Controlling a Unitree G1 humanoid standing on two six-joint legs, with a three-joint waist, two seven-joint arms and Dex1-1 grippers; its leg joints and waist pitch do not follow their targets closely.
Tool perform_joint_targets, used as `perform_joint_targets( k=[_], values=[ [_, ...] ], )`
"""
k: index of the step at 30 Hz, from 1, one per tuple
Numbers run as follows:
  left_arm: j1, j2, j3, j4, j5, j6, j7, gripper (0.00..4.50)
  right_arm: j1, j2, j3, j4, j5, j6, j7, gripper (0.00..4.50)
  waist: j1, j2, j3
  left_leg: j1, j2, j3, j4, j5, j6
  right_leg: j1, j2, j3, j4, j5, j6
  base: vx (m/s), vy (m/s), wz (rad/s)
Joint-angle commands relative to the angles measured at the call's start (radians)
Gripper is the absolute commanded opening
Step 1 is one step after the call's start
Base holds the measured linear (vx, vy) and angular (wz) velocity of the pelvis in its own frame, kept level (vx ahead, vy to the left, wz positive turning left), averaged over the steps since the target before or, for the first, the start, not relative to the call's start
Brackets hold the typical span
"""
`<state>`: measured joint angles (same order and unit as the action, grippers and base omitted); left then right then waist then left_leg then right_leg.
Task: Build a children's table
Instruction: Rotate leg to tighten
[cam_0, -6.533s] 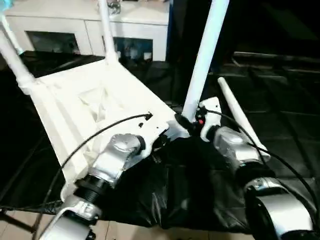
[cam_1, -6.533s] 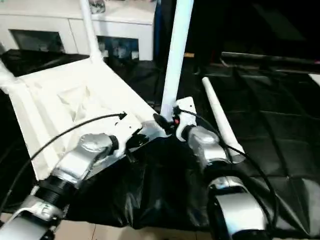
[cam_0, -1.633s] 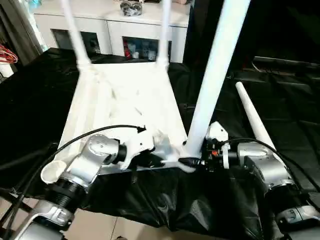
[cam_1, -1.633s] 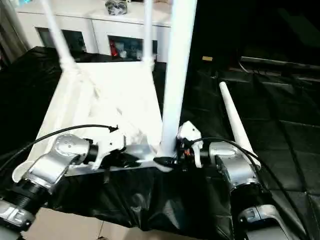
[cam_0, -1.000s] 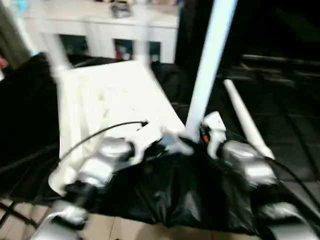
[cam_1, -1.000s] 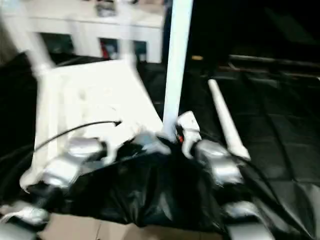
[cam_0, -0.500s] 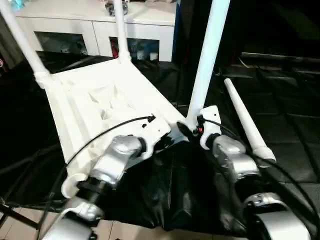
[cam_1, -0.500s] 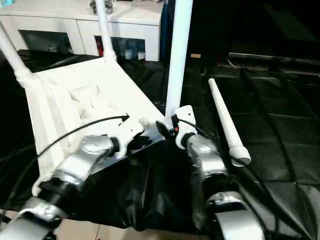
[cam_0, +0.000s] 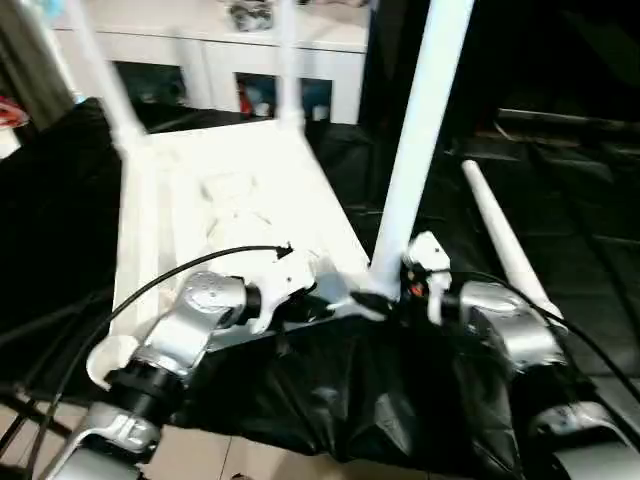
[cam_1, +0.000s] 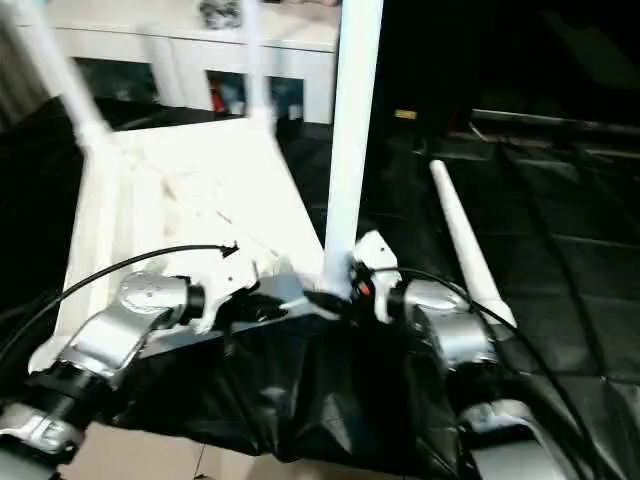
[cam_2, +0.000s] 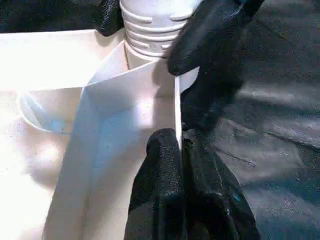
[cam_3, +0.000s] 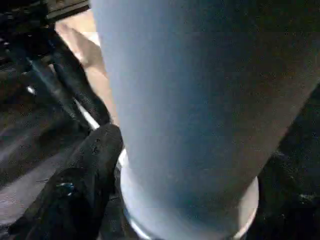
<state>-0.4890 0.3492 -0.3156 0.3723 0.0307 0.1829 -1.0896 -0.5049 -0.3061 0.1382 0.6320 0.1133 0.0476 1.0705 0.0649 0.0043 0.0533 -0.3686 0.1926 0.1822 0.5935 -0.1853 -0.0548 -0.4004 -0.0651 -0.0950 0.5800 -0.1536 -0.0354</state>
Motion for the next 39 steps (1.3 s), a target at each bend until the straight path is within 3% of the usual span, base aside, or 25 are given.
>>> perform_joint_targets(
  k=[1, 3, 4, 10, 16, 20, 21, 24, 25, 28, 32, 34, 39],
  values=[
    [-0.002, 0.006, -0.034, -0.056, -0.035, -0.025, -0.064, 0.0, 0.024, -0.01, 0.063, -0.069, 0.011, 0.027, 0.107, 3.62, 0.002, -0.005, -0.069, 0.017, 0.048, -0.012, -0.066, -0.186, 0.067, 0.053, -0.084, 0.056, -0.062, -0.281, -0.191, 0.0, 0.0, 0.0],
    [0.0, 0.016, -0.032, -0.065, -0.045, -0.019, -0.083, 0.0, 0.036, -0.023, 0.076, -0.099, 0.014, 0.04, 0.138, 3.62, 0.004, -0.005, -0.069, 0.016, 0.051, -0.011, -0.066, -0.177, 0.074, 0.05, -0.083, 0.056, -0.06, -0.275, -0.187, 0.0, 0.0, 0.0],
    [0.0, 0.018, -0.033, -0.067, -0.047, -0.018, -0.087, 0.0, 0.039, -0.025, 0.079, -0.105, 0.015, 0.043, 0.142, 3.36, 0.006, -0.004, -0.069, 0.016, 0.051, -0.012, -0.066, -0.174, 0.073, 0.05, -0.084, 0.057, -0.059, -0.272, -0.19, 0.0, 0.0, 0.0],
    [0.002, 0.025, -0.037, -0.071, -0.051, -0.017, -0.111, 0.0, 0.05, -0.023, 0.093, -0.127, 0.022, 0.062, 0.155, 2.88, 0.013, -0.008, -0.068, 0.017, 0.049, -0.013, -0.067, -0.178, 0.059, 0.05, -0.087, 0.056, -0.064, -0.316, -0.172, 0.0, 0.0, 0.0],
    [-0.007, -0.01, -0.027, -0.058, -0.036, -0.008, -0.038, 0.0, 0.057, 0.008, 0.072, -0.124, 0.018, 0.086, 0.092, 2.75, 0.013, -0.008, -0.068, 0.017, 0.048, -0.013, -0.067, -0.174, 0.054, 0.048, -0.085, 0.057, -0.064, -0.308, -0.169, 0.0, 0.0, 0.0],
    [-0.038, -0.081, -0.004, -0.011, 0.0, 0.015, 0.11, 0.0, 0.021, 0.081, 0.018, -0.033, -0.02, 0.063, -0.123, 2.75, 0.006, -0.009, -0.066, 0.02, 0.045, -0.016, -0.068, -0.198, 0.032, 0.047, -0.088, 0.054, -0.074, -0.367, -0.156, 0.0, 0.0, 0.0],
    [-0.052, -0.118, 0.0, 0.008, 0.018, 0.026, 0.179, 0.0, -0.002, 0.119, -0.009, 0.022, -0.037, 0.058, -0.249, 2.75, -0.002, -0.01, -0.063, 0.019, 0.043, -0.015, -0.069, -0.214, 0.026, 0.046, -0.088, 0.053, -0.077, -0.397, -0.147, 0.0, 0.0, 0.0],
    [-0.071, -0.17, 0.005, 0.03, 0.037, 0.05, 0.265, 0.0, -0.024, 0.169, -0.037, 0.078, -0.047, 0.052, -0.385, 2.74, -0.018, -0.012, -0.062, 0.016, 0.039, -0.019, -0.068, -0.233, 0.022, 0.047, -0.089, 0.05, -0.086, -0.451, -0.125, 0.0, 0.0, 0.0],
    [-0.077, -0.186, 0.008, 0.038, 0.039, 0.058, 0.289, 0.0, -0.03, 0.184, -0.045, 0.092, -0.048, 0.054, -0.42, 2.74, -0.024, -0.01, -0.061, 0.019, 0.038, -0.017, -0.066, -0.241, 0.022, 0.042, -0.088, 0.049, -0.091, -0.471, -0.12, 0.0, 0.0, 0.0],
    [-0.107, -0.252, 0.018, 0.09, 0.071, 0.063, 0.407, 0.0, -0.072, 0.268, -0.088, 0.168, -0.055, 0.047, -0.605, 2.74, -0.032, -0.009, -0.063, 0.019, 0.037, -0.02, -0.066, -0.236, 0.022, 0.041, -0.086, 0.047, -0.092, -0.469, -0.115, 0.0, 0.0, 0.0],
    [-0.114, -0.266, 0.004, 0.104, 0.09, 0.041, 0.413, 0.0, -0.107, 0.317, -0.104, 0.216, -0.052, -0.01, -0.646, 2.74, -0.033, -0.009, -0.066, 0.015, 0.038, -0.02, -0.065, -0.232, 0.034, 0.044, -0.09, 0.048, -0.088, -0.431, -0.126, 0.0, 0.0, 0.0],
    [-0.105, -0.255, 0.003, 0.087, 0.078, 0.039, 0.384, 0.0, -0.111, 0.316, -0.112, 0.207, -0.034, -0.005, -0.608, 3.44, -0.032, -0.008, -0.066, 0.014, 0.039, -0.018, -0.066, -0.227, 0.045, 0.045, -0.087, 0.05, -0.083, -0.393, -0.138, 0.0, 0.0, 0.0],
    [-0.082, -0.218, -0.008, 0.057, 0.063, 0.015, 0.313, 0.0, -0.117, 0.282, -0.095, 0.202, -0.046, -0.033, -0.538, 3.88, -0.034, -0.008, -0.068, 0.01, 0.04, -0.018, -0.066, -0.221, 0.052, 0.05, -0.089, 0.051, -0.076, -0.357, -0.157, 0.0, 0.0, 0.0]
  ],
)
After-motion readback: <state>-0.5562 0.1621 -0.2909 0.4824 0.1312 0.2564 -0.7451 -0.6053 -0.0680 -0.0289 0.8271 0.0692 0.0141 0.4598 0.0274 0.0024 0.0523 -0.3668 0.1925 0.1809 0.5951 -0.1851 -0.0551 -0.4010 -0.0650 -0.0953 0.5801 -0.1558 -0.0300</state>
